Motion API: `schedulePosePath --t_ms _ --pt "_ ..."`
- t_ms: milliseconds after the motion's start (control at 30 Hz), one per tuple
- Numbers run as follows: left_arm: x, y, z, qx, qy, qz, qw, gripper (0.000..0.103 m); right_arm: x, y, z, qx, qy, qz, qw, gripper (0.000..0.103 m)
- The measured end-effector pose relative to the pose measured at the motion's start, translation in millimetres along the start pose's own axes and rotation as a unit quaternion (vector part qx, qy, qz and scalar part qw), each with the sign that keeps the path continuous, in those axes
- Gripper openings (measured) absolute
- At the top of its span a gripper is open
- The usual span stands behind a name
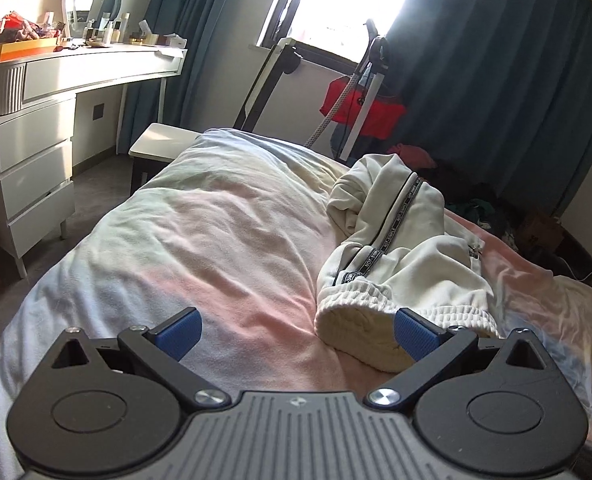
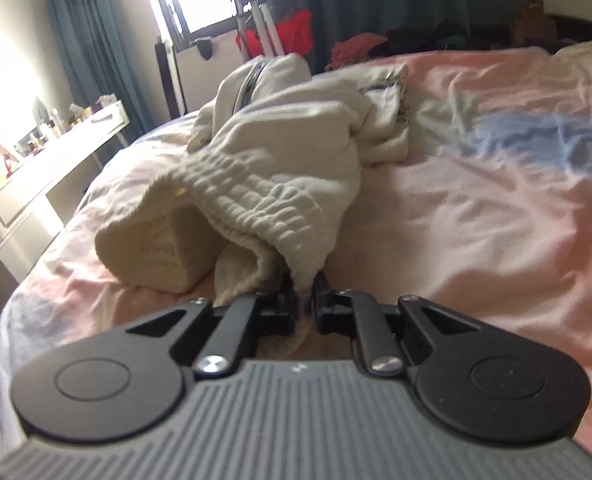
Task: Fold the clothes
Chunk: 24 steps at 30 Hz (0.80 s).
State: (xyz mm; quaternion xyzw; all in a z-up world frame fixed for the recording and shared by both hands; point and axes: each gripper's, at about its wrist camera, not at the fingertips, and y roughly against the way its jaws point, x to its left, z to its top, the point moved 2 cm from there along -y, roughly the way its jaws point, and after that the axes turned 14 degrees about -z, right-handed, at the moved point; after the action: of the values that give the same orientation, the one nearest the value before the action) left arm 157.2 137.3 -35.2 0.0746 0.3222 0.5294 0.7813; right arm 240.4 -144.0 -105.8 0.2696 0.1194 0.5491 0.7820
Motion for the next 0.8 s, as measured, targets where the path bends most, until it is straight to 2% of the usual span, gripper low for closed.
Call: schedulePosePath --t_ms 100,200,300,400,433,467,533,600,633,700,800 --pt "-14 -5 -7 0.019 -0.023 -0.010 0.9995 0.103 -2 35 21 -0.066 0.047 -0.022 0.996 0.010" --pt "-30 -7 -21 0.044 -0.047 -0.029 0.9975 0.103 -1 72 35 -0.113 0.122 -0.039 0.985 0.009" --pt "-44 -14 -36 0.064 -0.078 -0.024 0.9946 0.103 -8 98 48 -0.147 0.178 -0.051 0.972 0.008" --pt "-57 -23 -51 0.078 -0.116 -0.012 0.9901 0.103 -21 117 54 -0.178 0.250 -0.084 0.948 0.008" --pt "-61 -27 -56 0.081 -0.129 -0.007 0.9882 0.103 -27 120 52 -0.184 0.277 -0.095 0.938 0.008" --pt "-65 -32 -61 0.087 -0.143 -0.002 0.9859 0.103 -35 118 47 -0.176 0.292 -0.100 0.935 0.008" --pt "-73 -45 -72 0.102 -0.172 0.006 0.9797 0.103 -52 111 36 -0.146 0.306 -0.101 0.935 0.008" --pt "-82 -60 -83 0.115 -0.208 0.018 0.9713 0.103 -68 99 30 -0.084 0.268 -0.069 0.957 0.009" --pt "-87 -67 -88 0.120 -0.226 0.025 0.9664 0.103 -72 96 29 -0.068 0.246 -0.052 0.965 0.009" --pt "-96 -81 -99 0.114 -0.280 0.046 0.9520 0.103 -69 91 27 -0.062 0.238 -0.045 0.968 0.009" --pt "-107 -99 -115 0.091 -0.372 0.088 0.9197 0.103 -62 82 19 -0.053 0.238 -0.040 0.969 0.010"
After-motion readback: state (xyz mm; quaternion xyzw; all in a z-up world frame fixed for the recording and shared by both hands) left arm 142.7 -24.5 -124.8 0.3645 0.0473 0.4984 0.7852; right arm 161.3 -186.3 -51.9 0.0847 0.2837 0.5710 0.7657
